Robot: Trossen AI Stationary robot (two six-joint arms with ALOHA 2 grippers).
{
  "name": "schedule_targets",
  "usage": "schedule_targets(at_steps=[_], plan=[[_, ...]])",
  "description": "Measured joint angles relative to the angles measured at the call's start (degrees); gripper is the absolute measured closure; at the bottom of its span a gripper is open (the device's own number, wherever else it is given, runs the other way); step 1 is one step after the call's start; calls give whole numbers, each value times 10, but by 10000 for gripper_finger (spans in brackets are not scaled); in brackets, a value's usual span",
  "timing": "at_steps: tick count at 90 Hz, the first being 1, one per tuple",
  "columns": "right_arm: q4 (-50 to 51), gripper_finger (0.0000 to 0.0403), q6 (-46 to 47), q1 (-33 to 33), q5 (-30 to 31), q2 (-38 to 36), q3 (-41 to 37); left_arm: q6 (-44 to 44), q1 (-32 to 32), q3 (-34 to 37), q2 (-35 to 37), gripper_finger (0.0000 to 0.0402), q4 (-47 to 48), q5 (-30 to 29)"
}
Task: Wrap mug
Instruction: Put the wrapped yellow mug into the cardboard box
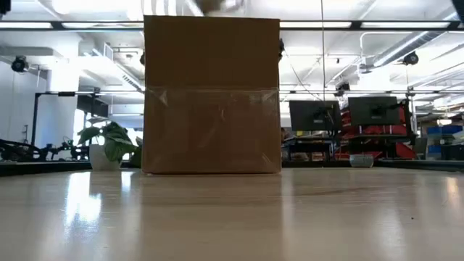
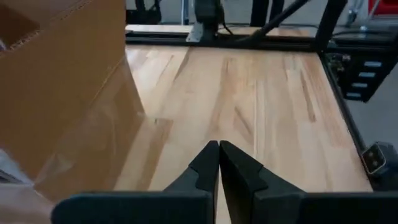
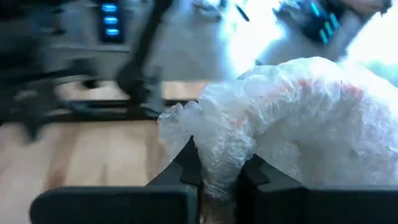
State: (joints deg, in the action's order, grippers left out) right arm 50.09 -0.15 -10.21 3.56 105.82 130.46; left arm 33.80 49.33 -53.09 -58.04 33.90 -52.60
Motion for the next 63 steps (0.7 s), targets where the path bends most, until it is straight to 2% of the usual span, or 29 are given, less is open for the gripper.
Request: schedule_targets(at_steps=[10,21,63], plan=[[2,382,70,-61,-45,24,-2,-18,-1,28,3,402,-46,1],[4,382,113,-92,-65,55,-2,-18,-2,47,3,402,-75,0],[5,377,169,-96,-74,175,-2,-18,-2,51,-7,402,-86,6]])
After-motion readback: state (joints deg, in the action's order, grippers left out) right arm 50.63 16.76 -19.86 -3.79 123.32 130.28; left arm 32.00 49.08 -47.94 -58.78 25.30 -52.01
